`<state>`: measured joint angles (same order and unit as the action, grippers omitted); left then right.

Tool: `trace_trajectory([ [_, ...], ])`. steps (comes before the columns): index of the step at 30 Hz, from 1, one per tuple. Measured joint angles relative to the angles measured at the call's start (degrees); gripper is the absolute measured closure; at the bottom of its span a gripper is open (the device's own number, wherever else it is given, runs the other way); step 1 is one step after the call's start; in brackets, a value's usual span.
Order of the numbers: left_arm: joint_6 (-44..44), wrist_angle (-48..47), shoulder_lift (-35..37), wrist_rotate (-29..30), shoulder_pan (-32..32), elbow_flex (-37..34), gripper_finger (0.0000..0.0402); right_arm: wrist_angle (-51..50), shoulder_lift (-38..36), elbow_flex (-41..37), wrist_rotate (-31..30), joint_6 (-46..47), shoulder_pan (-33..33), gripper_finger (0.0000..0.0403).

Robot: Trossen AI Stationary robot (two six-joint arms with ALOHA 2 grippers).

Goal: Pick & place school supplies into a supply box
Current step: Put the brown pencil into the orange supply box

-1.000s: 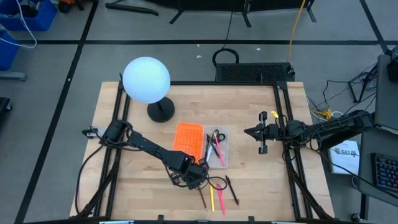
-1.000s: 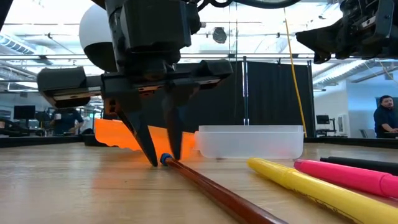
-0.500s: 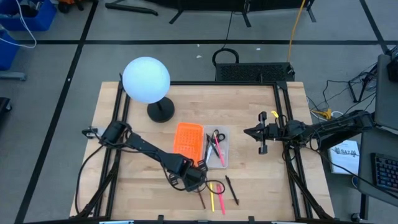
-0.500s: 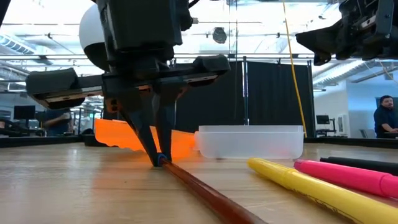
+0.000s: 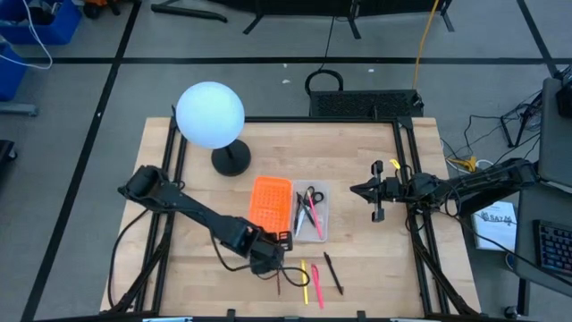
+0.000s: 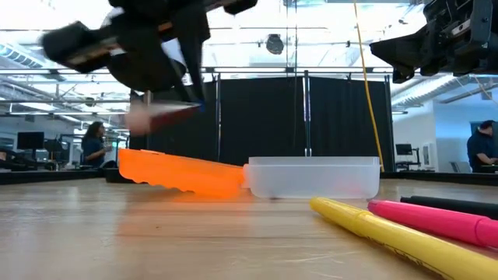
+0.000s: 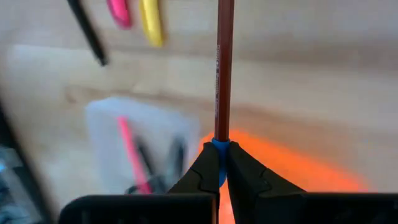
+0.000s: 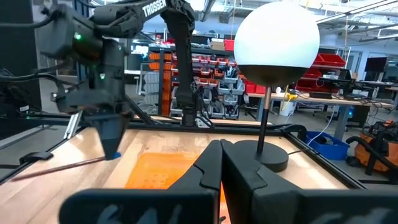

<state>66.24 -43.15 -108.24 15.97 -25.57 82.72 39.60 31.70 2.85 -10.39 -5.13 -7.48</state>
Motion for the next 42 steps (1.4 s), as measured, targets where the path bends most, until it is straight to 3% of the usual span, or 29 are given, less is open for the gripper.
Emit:
trace_trajectory([
  [7, 13.8, 5.7, 1.4, 6.4, 3.7, 0.1, 0.0381, -0.2, 0.0, 0.0, 0.0, 1.0, 0.0, 0.0403],
  [11, 20.1, 9.7, 1.4, 6.4, 7.7, 0.1, 0.0381, -0.4, 0.1, 0.0, 0.0, 1.1, 0.0, 0.0403],
  [19, 30.6, 19.3, 1.4, 0.2, 18.9, 0.1, 0.0390, -1.4, 0.1, 0.0, 0.0, 2.8, 0.0, 0.0403],
  [26, 33.8, 18.0, 1.4, -8.8, 27.0, 0.1, 0.0390, -1.5, 0.1, 0.0, 0.0, 0.5, 0.0, 0.0403],
  [34, 39.4, 15.3, 1.4, -16.4, 30.6, 0.0, 0.0385, 0.0, 0.1, 0.0, 0.0, -7.1, 0.0, 0.0403],
  [42, 44.8, 20.6, 1.4, -19.4, 31.9, -4.7, 0.0390, -0.4, 0.1, 0.0, 0.0, -7.8, 0.0, 0.0403],
])
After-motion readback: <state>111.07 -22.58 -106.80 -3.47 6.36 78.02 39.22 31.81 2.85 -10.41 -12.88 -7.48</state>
